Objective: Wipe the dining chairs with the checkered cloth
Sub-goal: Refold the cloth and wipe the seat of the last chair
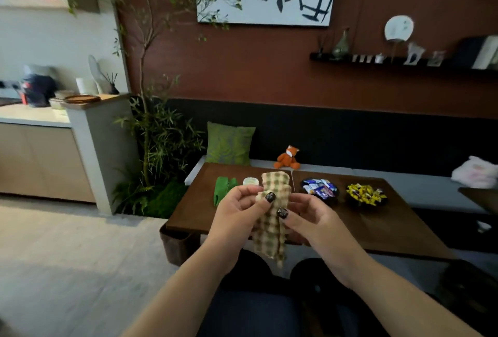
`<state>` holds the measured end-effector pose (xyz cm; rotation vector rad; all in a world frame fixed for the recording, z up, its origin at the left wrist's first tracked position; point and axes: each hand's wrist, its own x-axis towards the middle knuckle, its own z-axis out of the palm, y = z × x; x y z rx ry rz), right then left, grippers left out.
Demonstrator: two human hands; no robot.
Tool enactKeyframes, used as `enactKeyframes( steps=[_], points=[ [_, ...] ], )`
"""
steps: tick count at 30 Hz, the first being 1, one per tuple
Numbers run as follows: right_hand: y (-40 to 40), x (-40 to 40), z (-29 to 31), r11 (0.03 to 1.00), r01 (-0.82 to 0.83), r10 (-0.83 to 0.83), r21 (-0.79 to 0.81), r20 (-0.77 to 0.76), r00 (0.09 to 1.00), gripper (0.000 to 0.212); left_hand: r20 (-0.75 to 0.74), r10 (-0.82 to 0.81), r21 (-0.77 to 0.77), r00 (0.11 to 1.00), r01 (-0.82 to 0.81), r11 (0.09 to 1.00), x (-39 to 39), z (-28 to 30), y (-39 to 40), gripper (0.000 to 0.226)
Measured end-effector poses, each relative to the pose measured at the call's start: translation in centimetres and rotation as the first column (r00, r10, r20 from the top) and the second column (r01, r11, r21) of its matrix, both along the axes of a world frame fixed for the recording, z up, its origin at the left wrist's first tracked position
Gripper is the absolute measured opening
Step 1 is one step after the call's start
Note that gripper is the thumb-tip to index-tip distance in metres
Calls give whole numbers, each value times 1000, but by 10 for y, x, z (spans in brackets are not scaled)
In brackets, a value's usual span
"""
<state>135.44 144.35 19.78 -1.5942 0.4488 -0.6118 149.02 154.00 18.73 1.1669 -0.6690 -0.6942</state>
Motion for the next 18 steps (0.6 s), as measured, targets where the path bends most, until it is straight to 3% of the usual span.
enactKeyframes(
  steps=[6, 9, 13, 18],
  points=[
    [2, 10, 16, 996, 90, -91, -23, -46, 995, 13, 51, -31, -27, 998, 33, 999, 18, 17, 10, 29],
    [0, 14, 13, 986, 163, -166, -40, -88, 982, 18, 80, 64, -8, 995, -63, 998, 32, 18, 13, 18],
    [-12, 19, 10, 942, 328, -317, 78, -125, 940, 21, 121, 166, 15, 979, -169, 986, 50, 14, 19, 11],
    [-29, 12, 9, 899, 434, -432, 55, -52, 901, 11, 193, 266, 48, 944, -280, 959, 69, 6, 28, 12]
  ],
)
